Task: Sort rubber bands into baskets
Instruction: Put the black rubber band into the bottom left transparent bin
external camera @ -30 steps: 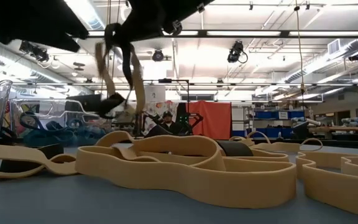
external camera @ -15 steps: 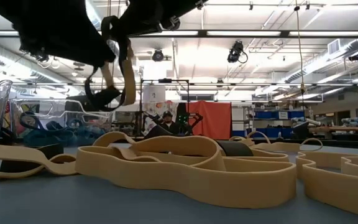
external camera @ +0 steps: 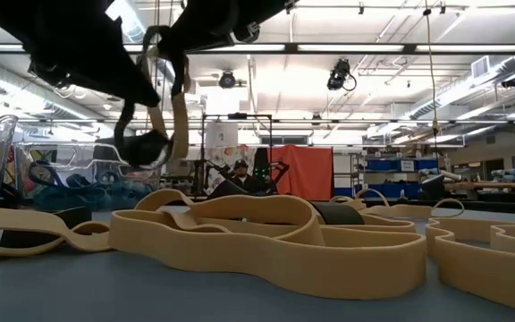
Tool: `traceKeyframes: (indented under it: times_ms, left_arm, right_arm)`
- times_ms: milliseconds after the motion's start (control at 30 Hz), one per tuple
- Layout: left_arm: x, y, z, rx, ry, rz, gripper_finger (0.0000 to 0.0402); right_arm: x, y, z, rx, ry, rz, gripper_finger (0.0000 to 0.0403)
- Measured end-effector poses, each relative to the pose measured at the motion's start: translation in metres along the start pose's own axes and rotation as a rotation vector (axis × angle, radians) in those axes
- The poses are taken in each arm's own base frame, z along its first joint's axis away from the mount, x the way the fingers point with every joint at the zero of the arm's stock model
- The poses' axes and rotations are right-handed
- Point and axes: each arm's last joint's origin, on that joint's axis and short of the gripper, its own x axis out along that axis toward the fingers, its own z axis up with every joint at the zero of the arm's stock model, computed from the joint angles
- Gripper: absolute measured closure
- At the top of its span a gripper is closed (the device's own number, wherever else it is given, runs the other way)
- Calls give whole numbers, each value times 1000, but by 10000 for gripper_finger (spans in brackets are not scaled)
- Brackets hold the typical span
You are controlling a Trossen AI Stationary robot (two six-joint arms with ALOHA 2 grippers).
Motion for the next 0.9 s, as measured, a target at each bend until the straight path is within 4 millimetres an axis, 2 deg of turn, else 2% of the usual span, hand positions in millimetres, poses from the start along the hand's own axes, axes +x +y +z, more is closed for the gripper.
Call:
traceKeyframes:
  times_ms: [167, 300, 633, 900]
  left_arm:
    - [-6, -2, 7, -5, 118, -52, 391]
    - [-14, -6, 22, 5, 179, -69, 396]
    - [-38, -9, 70, 31, 202, -58, 397]
    - [-53, -4, 88, 73, 218, -47, 397]
  right_arm:
    - [0, 1, -5, -23, 45, 9, 364]
    - [-1, 2, -16, -74, 144, 29, 351]
    - [-8, 7, -39, -58, 370, 182, 298]
    - [-11, 10, -43, -28, 413, 236, 256]
